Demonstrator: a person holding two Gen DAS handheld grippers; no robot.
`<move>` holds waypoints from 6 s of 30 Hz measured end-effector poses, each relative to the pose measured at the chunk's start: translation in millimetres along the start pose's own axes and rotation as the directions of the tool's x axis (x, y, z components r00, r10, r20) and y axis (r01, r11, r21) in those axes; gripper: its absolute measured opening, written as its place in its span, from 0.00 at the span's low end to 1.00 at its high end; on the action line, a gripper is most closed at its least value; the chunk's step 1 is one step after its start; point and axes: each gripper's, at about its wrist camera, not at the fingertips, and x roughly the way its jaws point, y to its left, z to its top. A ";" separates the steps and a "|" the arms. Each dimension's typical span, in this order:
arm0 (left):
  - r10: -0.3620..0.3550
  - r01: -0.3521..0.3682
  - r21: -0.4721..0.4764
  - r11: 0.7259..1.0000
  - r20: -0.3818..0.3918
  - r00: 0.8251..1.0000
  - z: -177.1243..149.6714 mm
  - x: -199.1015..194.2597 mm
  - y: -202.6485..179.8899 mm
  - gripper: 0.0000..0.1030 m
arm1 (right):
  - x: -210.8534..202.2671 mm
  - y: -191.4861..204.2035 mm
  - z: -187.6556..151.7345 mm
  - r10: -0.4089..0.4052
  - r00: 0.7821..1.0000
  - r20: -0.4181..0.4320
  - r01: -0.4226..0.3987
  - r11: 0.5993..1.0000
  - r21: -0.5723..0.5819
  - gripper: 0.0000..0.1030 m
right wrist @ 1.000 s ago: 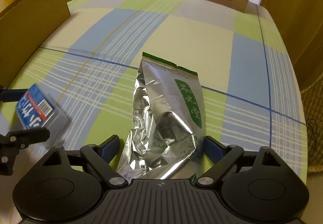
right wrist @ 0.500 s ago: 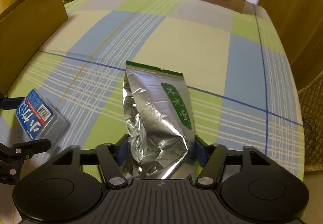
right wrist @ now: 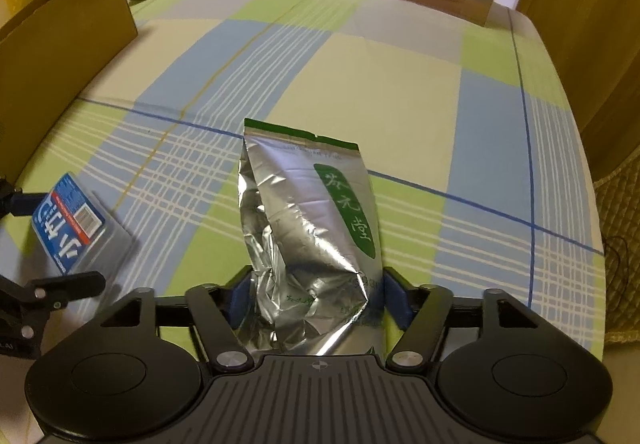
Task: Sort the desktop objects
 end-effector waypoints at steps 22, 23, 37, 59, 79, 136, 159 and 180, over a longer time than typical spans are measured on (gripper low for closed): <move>-0.004 0.003 0.021 1.000 0.039 0.999 2.6 -5.6 -3.8 0.83 | -6.7 1.6 3.9 -0.010 1.000 0.015 0.010 1.000 0.009 0.48; -0.004 0.003 0.022 1.000 0.043 0.999 3.4 -6.7 -4.4 0.83 | -8.0 1.7 4.5 -0.013 1.000 0.021 0.012 1.000 0.010 0.48; -0.009 0.007 0.040 0.999 0.065 0.998 8.1 -14.5 -9.9 0.83 | -25.9 11.9 5.7 0.012 0.997 0.072 -0.013 1.000 0.011 0.48; 0.022 -0.043 0.112 0.993 0.182 0.983 2.1 -110.7 -14.6 0.83 | -111.6 57.9 -13.5 0.062 0.971 0.230 -0.078 0.995 0.058 0.48; 0.134 -0.150 0.036 0.988 0.290 0.948 -10.4 -223.6 53.8 0.83 | -177.3 180.6 19.9 0.141 0.938 0.316 -0.126 0.990 -0.068 0.48; 0.248 -0.233 -0.091 0.968 0.238 0.939 -3.3 -185.7 257.2 0.83 | -48.8 305.4 166.3 0.284 0.914 0.290 -0.344 0.921 0.182 0.48; 0.242 -0.225 -0.100 0.969 0.218 0.945 -3.8 -167.0 268.0 0.84 | -31.8 304.4 171.7 0.260 0.911 0.320 -0.350 0.897 0.269 0.50; 0.261 -0.242 -0.110 0.964 0.220 0.940 -15.9 -183.2 254.9 0.87 | -58.5 289.2 154.9 0.254 0.891 0.376 -0.366 0.892 0.266 0.80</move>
